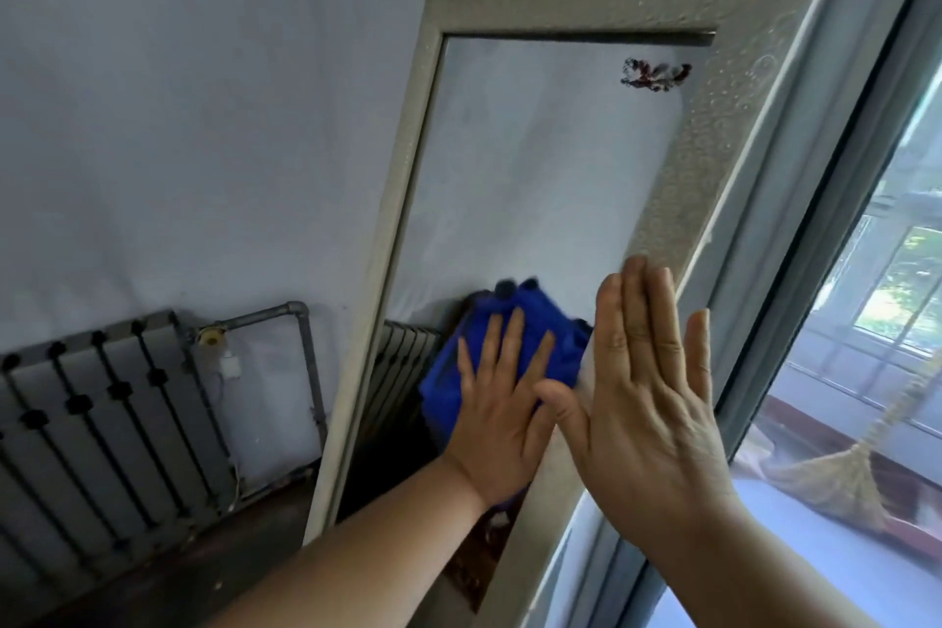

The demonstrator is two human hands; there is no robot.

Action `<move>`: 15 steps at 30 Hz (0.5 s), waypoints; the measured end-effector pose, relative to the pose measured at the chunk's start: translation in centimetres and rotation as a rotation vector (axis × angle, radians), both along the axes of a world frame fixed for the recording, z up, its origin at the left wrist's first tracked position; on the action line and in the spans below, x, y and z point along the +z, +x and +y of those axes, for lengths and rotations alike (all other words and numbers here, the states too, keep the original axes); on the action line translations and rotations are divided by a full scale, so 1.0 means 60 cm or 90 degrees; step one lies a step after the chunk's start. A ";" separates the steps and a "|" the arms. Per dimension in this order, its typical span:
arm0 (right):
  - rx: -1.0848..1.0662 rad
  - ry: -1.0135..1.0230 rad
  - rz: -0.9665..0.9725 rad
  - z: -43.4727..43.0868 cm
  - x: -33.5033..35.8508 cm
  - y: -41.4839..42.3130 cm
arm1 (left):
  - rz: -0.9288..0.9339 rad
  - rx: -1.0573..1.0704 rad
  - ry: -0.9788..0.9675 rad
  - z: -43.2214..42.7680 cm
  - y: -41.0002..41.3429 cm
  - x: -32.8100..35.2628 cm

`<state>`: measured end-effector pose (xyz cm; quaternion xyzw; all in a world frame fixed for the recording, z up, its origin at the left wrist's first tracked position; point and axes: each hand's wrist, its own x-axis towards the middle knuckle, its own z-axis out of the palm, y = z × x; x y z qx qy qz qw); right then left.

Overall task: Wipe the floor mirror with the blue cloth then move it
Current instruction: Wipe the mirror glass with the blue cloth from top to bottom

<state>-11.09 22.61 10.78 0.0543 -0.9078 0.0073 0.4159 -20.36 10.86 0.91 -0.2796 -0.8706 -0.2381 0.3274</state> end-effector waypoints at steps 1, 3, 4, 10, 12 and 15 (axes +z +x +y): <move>-0.001 -0.002 -0.003 -0.002 -0.006 0.003 | -0.030 0.013 -0.003 -0.006 0.008 -0.021; -0.003 0.006 -0.008 -0.005 -0.018 0.007 | -0.055 0.021 -0.008 -0.009 0.012 -0.023; -0.004 0.011 -0.012 -0.006 -0.024 0.009 | -0.054 0.011 -0.011 -0.007 0.009 -0.001; -0.017 -0.002 0.000 -0.021 -0.028 0.007 | 0.012 -0.040 0.041 0.021 -0.065 0.234; -0.016 0.003 0.009 -0.020 -0.031 0.006 | -0.016 0.004 0.122 0.010 -0.110 0.260; -0.029 0.014 0.021 -0.020 -0.034 0.003 | -0.142 0.107 0.310 -0.042 -0.174 0.209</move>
